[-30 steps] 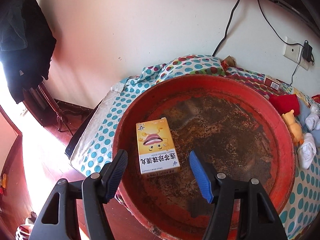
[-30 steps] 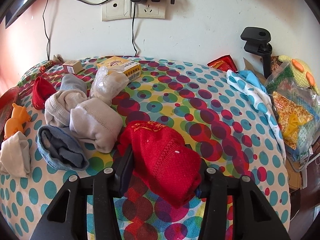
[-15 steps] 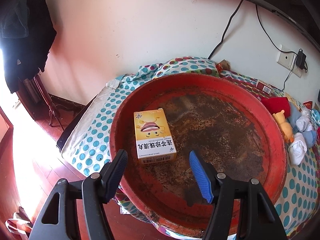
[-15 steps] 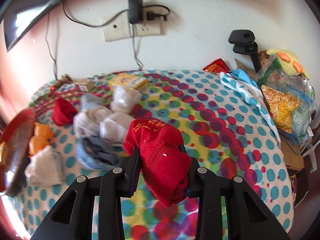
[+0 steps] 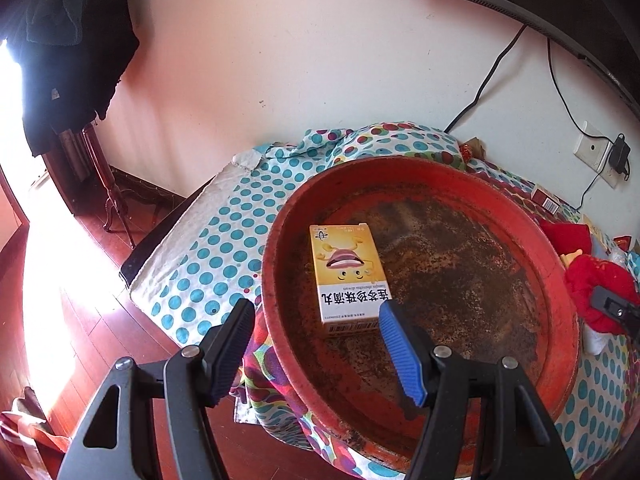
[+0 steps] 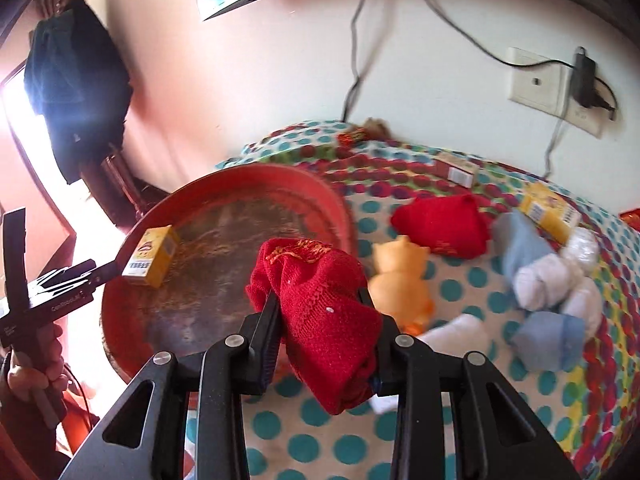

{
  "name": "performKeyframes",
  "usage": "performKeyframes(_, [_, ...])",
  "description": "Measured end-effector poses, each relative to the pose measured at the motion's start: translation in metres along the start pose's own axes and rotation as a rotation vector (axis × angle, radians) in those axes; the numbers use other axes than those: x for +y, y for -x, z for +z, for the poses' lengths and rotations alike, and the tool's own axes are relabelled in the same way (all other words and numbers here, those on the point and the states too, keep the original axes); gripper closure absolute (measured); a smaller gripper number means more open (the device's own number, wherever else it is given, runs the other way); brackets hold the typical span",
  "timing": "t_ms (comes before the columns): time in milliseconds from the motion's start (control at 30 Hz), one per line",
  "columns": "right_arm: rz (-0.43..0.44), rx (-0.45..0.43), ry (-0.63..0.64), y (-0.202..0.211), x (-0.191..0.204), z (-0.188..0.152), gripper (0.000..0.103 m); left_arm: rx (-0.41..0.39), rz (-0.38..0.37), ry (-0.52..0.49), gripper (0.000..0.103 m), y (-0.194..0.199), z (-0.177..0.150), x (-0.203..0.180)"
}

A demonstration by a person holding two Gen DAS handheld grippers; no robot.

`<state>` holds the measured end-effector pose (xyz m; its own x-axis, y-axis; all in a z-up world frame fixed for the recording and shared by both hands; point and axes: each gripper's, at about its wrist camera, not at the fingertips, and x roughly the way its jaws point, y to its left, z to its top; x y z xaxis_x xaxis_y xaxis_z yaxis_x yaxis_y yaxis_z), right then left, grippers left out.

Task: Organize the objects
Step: 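Carry the red knit cloth into the red tray and open the right gripper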

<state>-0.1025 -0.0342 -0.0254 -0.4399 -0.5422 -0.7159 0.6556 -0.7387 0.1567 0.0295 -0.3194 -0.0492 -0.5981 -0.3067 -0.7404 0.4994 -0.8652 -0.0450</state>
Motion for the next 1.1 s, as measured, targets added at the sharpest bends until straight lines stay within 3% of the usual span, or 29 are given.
performKeyframes(233, [0.048,0.078,0.086,-0.047,0.061,0.002,0.07,0.002,-0.01,-0.004,0.036,-0.001,-0.001,0.0])
performKeyframes(667, [-0.012,0.115,0.117,-0.073,0.069,0.013,0.069,0.01,-0.021,-0.003,0.036,-0.002,0.0,0.001])
performKeyframes(900, [-0.009,0.093,0.097,-0.072,0.066,0.013,0.047,0.013,-0.028,-0.012,0.036,-0.003,-0.001,-0.002])
performKeyframes(1100, [-0.006,0.048,0.071,-0.052,0.055,0.011,0.042,0.015,-0.033,-0.044,0.036,-0.001,-0.003,-0.009])
